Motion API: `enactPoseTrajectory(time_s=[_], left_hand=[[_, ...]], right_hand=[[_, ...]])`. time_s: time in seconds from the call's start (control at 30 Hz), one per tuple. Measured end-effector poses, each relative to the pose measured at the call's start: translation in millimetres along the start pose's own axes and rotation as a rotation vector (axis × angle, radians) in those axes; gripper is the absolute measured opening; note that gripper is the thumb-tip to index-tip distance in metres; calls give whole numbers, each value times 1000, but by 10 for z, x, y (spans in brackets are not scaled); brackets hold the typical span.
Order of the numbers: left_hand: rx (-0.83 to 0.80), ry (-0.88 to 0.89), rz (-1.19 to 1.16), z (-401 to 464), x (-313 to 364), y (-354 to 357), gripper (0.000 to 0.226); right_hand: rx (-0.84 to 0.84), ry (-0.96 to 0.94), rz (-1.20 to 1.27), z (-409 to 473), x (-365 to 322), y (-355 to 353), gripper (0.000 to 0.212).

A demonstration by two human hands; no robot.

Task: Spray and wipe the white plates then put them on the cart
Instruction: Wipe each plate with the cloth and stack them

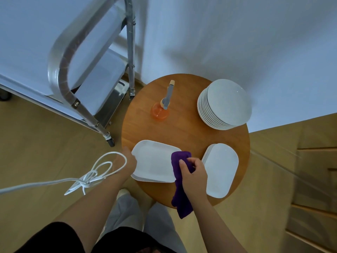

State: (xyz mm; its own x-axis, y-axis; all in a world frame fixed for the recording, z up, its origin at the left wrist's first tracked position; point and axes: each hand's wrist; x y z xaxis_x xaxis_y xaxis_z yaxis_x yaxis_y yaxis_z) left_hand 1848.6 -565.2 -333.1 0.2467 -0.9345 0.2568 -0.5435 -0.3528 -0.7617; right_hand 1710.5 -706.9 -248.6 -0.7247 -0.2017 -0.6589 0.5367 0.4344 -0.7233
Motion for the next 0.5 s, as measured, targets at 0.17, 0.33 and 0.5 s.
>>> enactPoseTrajectory(time_s=[0.17,0.33,0.5], left_hand=[[47,103,-251,-9,-141,133,31],[-91,-222,-713,-259,-16,82,49],[-155,-301,-1005,-558,219,-87,42]], right_hand=[[15,27,19,-11,-38,-58,12],[48,63,60,28,-142,-197,11],[168,122,180,101,-282,-569,13]])
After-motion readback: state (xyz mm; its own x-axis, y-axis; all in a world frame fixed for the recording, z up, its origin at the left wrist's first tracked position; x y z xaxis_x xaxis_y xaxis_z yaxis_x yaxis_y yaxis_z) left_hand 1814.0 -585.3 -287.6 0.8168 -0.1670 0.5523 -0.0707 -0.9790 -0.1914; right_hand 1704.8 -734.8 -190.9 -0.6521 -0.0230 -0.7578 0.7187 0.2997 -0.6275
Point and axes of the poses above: each hand's wrist, its own z-axis towards the middle knuckle, its own y-axis out of the palm, x = y × z, and after that the axes turned 14 degrees about x, right-handed
